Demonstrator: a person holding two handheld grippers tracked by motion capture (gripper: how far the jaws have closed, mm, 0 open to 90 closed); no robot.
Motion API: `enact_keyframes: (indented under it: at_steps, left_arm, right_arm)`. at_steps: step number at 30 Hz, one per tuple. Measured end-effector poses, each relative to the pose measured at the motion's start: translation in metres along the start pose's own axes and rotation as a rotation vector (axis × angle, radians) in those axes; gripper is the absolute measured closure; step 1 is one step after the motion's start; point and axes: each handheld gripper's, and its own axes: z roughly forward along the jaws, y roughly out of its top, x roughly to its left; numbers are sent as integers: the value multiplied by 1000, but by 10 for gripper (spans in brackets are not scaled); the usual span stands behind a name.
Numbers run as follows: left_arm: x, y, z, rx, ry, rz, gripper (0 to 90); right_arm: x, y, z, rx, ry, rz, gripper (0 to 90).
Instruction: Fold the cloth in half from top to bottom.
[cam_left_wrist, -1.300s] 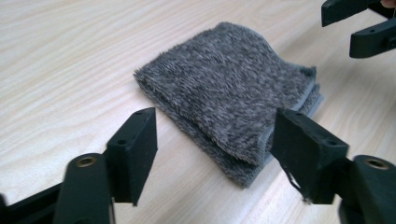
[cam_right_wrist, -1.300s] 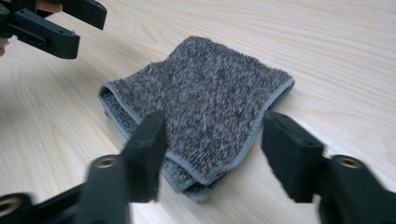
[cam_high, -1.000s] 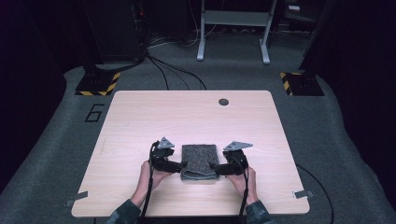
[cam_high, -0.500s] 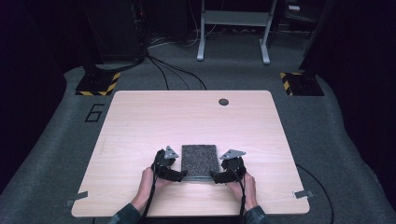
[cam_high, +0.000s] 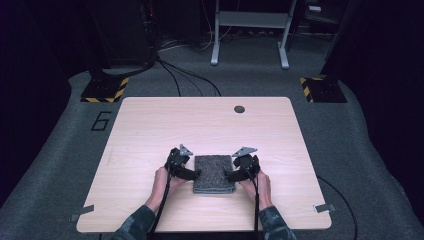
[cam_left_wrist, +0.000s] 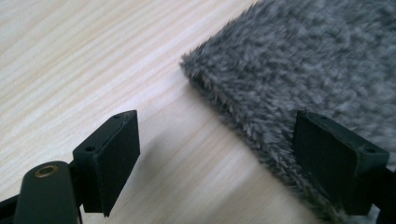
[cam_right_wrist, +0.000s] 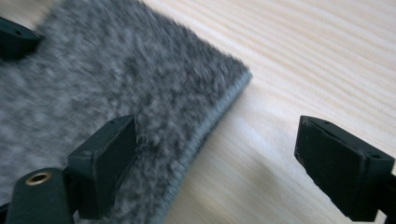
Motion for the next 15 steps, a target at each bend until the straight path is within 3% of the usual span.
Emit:
enact_keyframes:
  at_steps: [5, 6, 10, 13, 15]
  left_arm:
    - [3, -1, -2, -6, -3, -8, 155]
    - [5, 1, -6, -12, -27, -16, 156]
    - [8, 8, -10, -43, -18, -32, 156]
    - [8, 11, 0, 4, 25, -6, 158]
    - [8, 11, 8, 15, 29, -15, 152]
  right_arm:
    - [-1, -5, 2, 6, 10, 21, 127]
    - [-1, -4, 1, 0, 8, 17, 129]
    - [-5, 4, -6, -37, 30, 38, 126]
    - [-6, 10, -1, -19, 7, 38, 127]
    - [-7, 11, 7, 9, 7, 39, 126]
